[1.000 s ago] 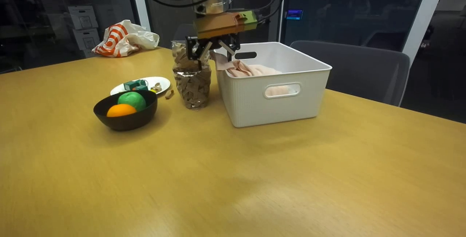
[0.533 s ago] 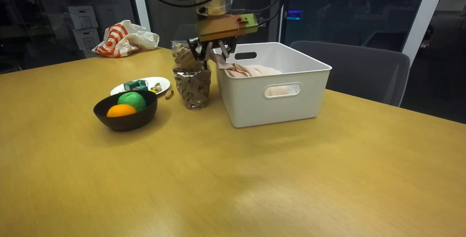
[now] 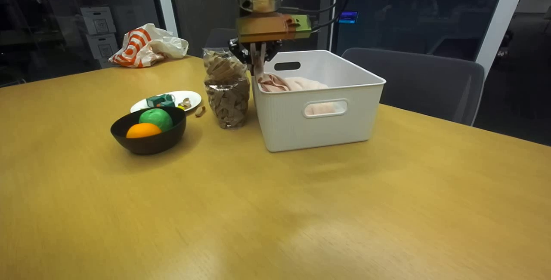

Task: Put some of the items in the basket on the table

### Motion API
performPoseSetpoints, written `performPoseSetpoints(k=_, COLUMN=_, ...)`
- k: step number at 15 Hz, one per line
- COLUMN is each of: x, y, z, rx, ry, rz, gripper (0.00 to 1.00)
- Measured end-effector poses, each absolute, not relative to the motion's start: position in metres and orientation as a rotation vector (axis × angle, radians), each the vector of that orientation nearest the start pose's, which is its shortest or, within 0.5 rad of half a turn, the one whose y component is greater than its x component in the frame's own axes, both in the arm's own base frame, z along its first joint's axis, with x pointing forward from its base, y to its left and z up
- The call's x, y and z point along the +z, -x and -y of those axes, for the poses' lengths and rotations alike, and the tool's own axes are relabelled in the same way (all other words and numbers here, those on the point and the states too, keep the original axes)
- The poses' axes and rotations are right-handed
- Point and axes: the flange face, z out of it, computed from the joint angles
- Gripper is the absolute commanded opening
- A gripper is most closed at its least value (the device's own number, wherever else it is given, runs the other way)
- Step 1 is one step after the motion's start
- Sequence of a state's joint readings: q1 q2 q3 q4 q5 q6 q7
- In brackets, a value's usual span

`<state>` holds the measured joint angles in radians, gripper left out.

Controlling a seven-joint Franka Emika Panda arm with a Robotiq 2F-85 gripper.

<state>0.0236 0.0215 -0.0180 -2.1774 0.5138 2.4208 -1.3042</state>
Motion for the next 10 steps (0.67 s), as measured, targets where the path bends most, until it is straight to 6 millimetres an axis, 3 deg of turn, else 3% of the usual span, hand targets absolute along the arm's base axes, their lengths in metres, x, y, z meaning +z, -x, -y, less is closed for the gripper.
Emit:
performPoseSetpoints(k=5, x=0.409, y=-0.56, z=-0.001, rx=-0.632, ry=2.606, rz=1.336, gripper=0.05)
performPoseSetpoints(k=10, x=0.431, y=-0.56, z=0.016, rx=-0.728, ry=2.652, rz=1.314, gripper=0.09)
